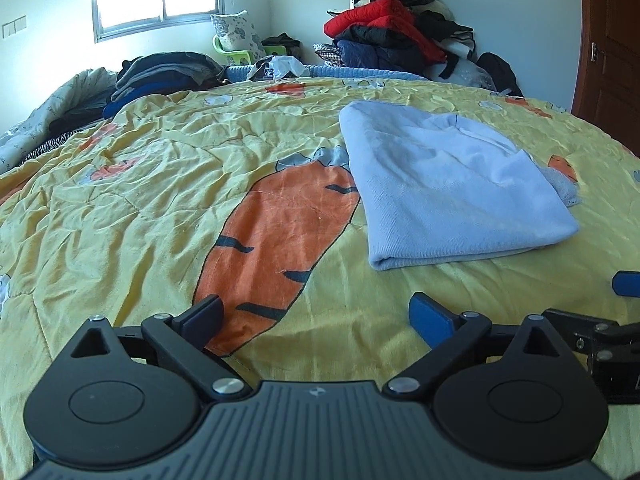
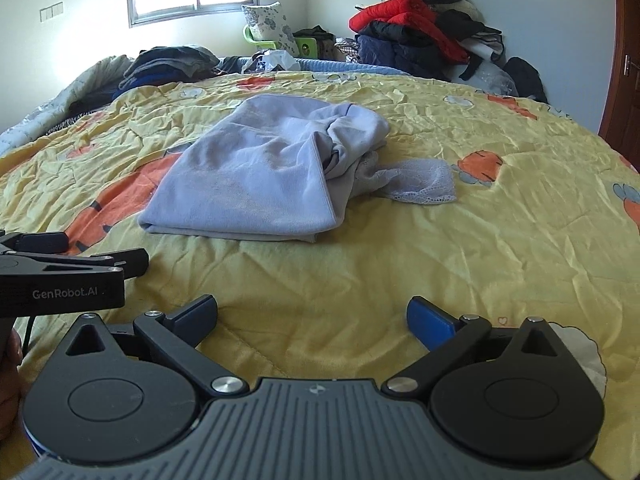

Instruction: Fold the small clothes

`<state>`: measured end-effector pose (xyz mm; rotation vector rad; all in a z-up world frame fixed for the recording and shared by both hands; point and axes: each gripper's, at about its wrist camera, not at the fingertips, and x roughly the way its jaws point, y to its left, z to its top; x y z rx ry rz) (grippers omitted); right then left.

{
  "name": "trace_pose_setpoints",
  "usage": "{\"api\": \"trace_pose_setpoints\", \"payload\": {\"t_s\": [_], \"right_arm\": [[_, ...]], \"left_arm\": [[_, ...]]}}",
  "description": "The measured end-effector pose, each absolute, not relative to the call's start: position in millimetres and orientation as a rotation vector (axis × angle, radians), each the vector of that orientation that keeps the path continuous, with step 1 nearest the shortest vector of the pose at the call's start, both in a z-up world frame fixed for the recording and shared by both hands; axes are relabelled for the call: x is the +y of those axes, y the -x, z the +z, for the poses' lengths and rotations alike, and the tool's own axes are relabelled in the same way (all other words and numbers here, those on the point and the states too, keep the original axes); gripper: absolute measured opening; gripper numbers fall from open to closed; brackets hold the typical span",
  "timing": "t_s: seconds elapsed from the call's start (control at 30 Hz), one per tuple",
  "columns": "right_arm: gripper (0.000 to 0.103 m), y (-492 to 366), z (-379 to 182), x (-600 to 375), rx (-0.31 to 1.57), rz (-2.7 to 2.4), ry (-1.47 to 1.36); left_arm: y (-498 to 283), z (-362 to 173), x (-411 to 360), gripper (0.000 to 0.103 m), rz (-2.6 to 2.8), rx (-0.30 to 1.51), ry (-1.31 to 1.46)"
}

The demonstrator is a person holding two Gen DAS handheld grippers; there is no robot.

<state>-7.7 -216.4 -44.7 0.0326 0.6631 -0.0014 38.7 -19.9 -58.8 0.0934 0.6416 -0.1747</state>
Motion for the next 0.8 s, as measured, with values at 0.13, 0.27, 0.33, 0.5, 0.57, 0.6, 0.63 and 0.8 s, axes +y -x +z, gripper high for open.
{"api": "trace_pose_setpoints", "payload": {"t_s": [0.13,0.27,0.33,0.5,0.57,0.6,0.63,0.8], "right_arm": [[0.102,6.3,-45.8,-217.1,0.664,-0.034,0.004],[0.103,5.7,-48.5,-220.6,0.662,-0.034,-0.009],[0.103,5.4,-48.8,-221.7,0.659,-0.036,-0.016],[0.103,5.6,-49.2,-222.5,0.657,-0.041,-0.019],[0.103,5.6,-49.2,-223.3,0.656,-0.045,-0.019],[0.103,5.5,-49.4,-223.7,0.657,-0.046,-0.019],[0.103,5.4,-49.4,-223.7,0.657,-0.047,-0.019],[0.103,5.3,-49.7,-222.1,0.659,-0.048,-0.012]], "left_arm": [[-36.8,-59.7,-20.9,0.103,-0.168,0.643,-0.099],[-36.7,-59.8,-20.2,0.103,-0.171,0.647,-0.093],[-37.3,-60.0,-19.3,0.103,-0.173,0.65,-0.088],[-37.0,-60.1,-19.2,0.103,-0.171,0.649,-0.09],[-36.5,-60.6,-19.2,0.103,-0.169,0.648,-0.093],[-36.6,-60.7,-19.0,0.103,-0.168,0.648,-0.094],[-36.2,-60.7,-19.2,0.103,-0.169,0.648,-0.093],[-36.0,-61.1,-18.6,0.103,-0.172,0.651,-0.084]]}}
